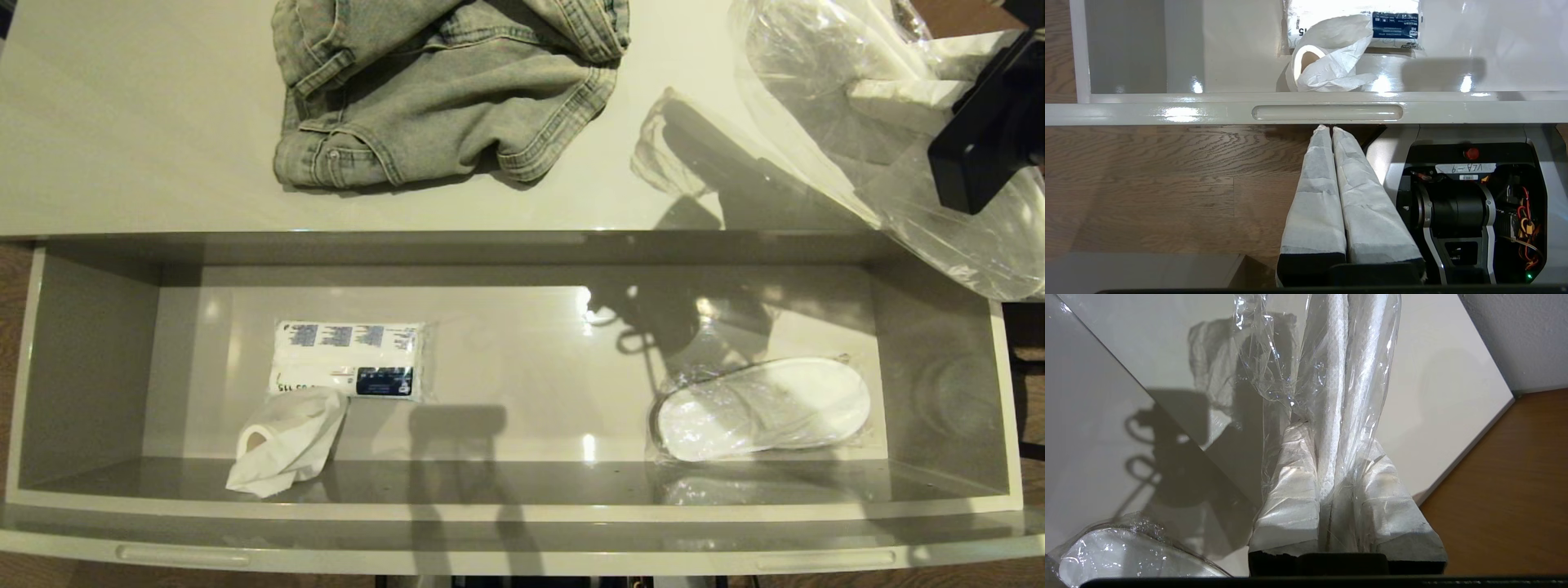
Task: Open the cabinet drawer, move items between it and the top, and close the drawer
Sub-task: Place the disposable slippers on the table
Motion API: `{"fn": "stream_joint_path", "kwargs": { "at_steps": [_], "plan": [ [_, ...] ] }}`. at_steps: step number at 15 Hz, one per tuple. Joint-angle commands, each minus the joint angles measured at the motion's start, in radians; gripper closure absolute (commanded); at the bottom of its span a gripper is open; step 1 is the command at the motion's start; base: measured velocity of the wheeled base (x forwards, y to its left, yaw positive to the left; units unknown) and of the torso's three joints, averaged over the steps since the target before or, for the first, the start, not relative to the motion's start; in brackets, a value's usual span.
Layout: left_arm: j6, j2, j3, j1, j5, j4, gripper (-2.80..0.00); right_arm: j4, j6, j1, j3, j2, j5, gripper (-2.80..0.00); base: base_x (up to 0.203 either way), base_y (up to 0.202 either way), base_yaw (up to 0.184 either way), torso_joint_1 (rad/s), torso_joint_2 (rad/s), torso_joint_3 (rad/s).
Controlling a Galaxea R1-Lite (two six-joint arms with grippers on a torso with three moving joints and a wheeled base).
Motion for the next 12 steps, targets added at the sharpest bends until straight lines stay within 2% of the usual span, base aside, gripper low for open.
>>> {"fn": "stream_joint_path", "kwargs": {
  "at_steps": [1, 4, 6, 10, 12],
  "plan": [
    [0.0, 0.0, 0.0, 0.0, 0.0, -0.002, 0.0, -0.061, -0.006, -0.002, 0.016, 0.03, -0.007, 0.0, 0.0, 0.0, 0.0, 0.0, 0.0, 0.0],
    [0.0, 0.0, 0.0, 0.0, 0.0, 0.0, 0.0, -0.094, -0.008, -0.055, 0.025, 0.045, -0.011, 0.0, 0.0, 0.0, 0.0, 0.0, 0.0, 0.0],
    [0.0, 0.0, 0.0, 0.0, 0.0, 0.0, 0.0, -0.097, -0.003, -0.121, 0.03, 0.059, -0.009, 0.0, 0.0, 0.0, 0.0, 0.0, 0.0, 0.0],
    [0.0, 0.0, 0.0, 0.0, 0.0, 0.0, 0.0, -0.156, 0.001, -0.132, 0.074, 0.069, -0.009, 0.0, 0.0, 0.0, 0.0, 0.0, 0.0, 0.0],
    [0.0, 0.0, 0.0, 0.0, 0.0, 0.0, 0.0, -0.234, 0.0, -0.139, 0.116, 0.075, -0.012, 0.0, 0.0, 0.0, 0.0, 0.0, 0.0, 0.0]
  ]
}}
